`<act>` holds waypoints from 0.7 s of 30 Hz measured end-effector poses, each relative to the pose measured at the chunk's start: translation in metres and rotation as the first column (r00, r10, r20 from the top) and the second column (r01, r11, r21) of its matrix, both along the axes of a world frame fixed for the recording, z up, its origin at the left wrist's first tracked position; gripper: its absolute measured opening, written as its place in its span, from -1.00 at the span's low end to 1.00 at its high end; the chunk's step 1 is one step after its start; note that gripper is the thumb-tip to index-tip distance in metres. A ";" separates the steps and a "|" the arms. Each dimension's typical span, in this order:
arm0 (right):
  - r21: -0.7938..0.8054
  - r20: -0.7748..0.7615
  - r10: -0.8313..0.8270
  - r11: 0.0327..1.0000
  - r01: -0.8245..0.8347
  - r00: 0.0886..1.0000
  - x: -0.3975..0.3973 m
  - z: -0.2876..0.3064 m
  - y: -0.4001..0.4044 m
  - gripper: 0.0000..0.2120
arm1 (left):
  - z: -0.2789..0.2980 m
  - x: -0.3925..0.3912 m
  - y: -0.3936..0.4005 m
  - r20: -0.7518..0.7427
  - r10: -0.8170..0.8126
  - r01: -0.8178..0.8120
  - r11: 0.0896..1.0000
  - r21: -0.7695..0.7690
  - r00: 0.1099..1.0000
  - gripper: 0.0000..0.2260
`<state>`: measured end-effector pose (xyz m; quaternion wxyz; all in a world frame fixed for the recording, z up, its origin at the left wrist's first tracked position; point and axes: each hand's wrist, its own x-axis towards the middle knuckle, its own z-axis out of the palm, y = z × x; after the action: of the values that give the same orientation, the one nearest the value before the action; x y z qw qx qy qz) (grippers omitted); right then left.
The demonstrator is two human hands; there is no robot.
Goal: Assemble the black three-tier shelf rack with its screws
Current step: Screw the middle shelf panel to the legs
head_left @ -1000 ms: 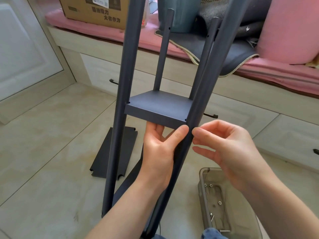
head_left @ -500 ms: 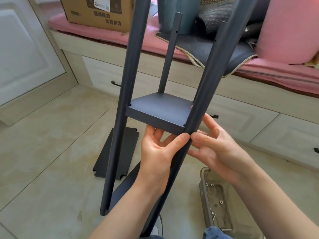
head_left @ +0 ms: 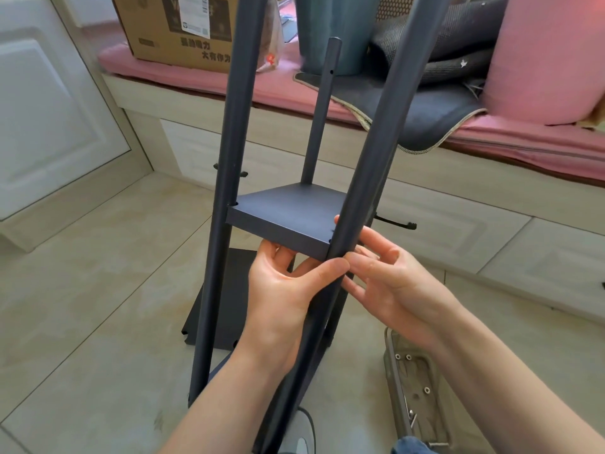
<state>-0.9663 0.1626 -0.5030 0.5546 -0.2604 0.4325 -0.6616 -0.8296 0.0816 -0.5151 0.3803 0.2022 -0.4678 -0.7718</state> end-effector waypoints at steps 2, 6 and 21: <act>0.004 -0.003 0.013 1.000 -0.013 1.000 0.002 -0.001 -0.001 -0.43 | 0.002 0.004 -0.002 0.036 0.022 -0.022 1.000 -0.005 0.999 -0.33; 0.027 -0.017 0.008 1.000 -0.008 1.000 0.005 -0.003 -0.005 -0.49 | 0.005 0.011 -0.005 0.074 0.070 -0.071 0.997 0.011 0.995 -0.26; 0.038 -0.176 0.050 0.998 -0.044 0.983 0.001 0.018 -0.044 -0.68 | 0.024 0.007 -0.010 0.104 0.361 -0.360 0.933 -0.024 0.927 -0.02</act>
<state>-0.9657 0.1187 -0.4848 0.5337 -0.3190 0.4848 -0.6151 -0.8228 0.0715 -0.4910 0.4904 0.3247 -0.4442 -0.6758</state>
